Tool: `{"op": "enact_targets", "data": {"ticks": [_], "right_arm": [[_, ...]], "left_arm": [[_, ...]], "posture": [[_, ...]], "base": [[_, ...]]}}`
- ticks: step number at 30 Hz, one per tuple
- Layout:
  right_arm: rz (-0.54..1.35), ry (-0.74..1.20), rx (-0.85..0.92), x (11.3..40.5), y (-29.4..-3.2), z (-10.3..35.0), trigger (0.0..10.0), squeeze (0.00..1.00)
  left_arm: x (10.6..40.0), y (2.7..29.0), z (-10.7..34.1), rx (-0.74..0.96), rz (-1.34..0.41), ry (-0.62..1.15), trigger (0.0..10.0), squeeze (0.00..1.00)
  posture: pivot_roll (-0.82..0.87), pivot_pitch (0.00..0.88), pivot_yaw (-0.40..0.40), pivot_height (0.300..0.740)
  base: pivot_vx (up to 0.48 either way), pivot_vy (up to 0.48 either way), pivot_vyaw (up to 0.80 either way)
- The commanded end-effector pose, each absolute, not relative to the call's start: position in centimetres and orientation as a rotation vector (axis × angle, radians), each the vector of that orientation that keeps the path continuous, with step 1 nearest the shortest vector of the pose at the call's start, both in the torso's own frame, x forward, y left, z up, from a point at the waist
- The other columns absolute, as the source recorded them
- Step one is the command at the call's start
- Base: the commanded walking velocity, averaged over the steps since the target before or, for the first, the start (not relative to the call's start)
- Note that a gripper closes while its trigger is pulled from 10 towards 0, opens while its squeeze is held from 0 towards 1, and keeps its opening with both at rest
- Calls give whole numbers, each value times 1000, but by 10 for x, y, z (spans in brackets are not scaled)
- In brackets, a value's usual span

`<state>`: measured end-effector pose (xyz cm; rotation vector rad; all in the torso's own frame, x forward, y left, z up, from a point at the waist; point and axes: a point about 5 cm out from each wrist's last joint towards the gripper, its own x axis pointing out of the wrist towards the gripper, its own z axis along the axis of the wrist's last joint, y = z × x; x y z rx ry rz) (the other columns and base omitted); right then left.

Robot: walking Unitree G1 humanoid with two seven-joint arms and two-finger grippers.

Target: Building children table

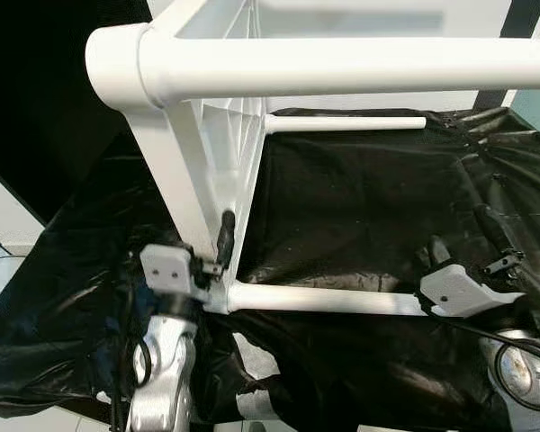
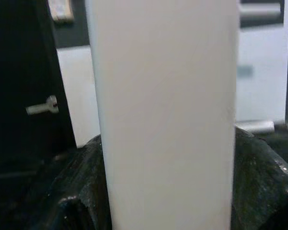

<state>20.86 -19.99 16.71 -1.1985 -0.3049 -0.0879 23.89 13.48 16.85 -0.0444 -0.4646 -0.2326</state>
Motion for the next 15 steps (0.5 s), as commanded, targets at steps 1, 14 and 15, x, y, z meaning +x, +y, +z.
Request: {"op": "enact_targets", "data": {"ticks": [1,14,15], "right_arm": [[-73,-305,-1191,209,-197,167,10000,0],[-82,-293,-1176,215,-194,164,10000,0],[-88,-288,-1169,215,-193,164,10000,0]], "left_arm": [[240,131,175,-69,-238,-480,10000,0],[259,80,187,-117,-398,-510,10000,0],[263,76,185,-108,-408,-497,10000,0]], "posture": [[136,0,78,740],[133,0,83,740],[127,0,88,740]], "base": [[0,0,0],[0,0,0],[0,0,0]]}}
